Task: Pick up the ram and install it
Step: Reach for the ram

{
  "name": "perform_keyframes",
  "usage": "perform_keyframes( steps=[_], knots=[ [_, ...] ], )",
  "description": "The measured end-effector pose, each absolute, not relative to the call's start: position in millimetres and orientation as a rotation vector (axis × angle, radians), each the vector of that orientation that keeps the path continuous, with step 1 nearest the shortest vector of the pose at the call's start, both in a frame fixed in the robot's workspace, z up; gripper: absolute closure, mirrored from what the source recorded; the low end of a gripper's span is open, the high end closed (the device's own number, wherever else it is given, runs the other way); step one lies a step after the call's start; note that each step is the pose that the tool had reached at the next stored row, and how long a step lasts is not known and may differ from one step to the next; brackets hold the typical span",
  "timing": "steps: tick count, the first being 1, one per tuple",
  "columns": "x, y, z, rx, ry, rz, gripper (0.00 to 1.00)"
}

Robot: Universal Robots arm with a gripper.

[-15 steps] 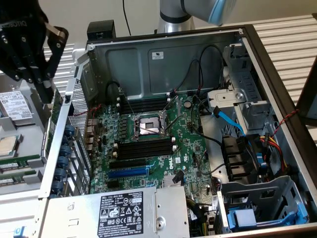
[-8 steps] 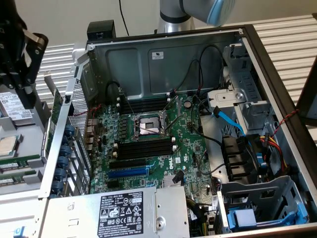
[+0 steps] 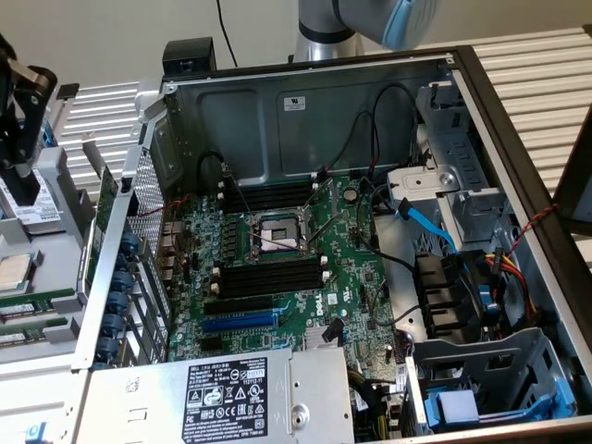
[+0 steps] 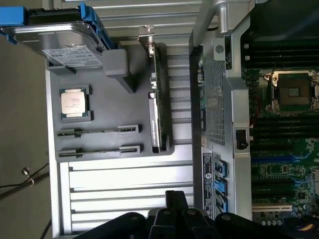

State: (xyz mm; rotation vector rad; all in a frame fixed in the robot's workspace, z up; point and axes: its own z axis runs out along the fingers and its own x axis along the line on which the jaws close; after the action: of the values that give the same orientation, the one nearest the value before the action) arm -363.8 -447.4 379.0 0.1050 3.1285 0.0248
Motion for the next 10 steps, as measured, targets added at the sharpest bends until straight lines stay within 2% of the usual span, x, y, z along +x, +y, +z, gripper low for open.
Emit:
perform_keyframes(
  steps=[10],
  knots=[
    [-401.9, -437.3, 373.4, 0.099, 3.129, 0.02, 0.89]
  ],
)
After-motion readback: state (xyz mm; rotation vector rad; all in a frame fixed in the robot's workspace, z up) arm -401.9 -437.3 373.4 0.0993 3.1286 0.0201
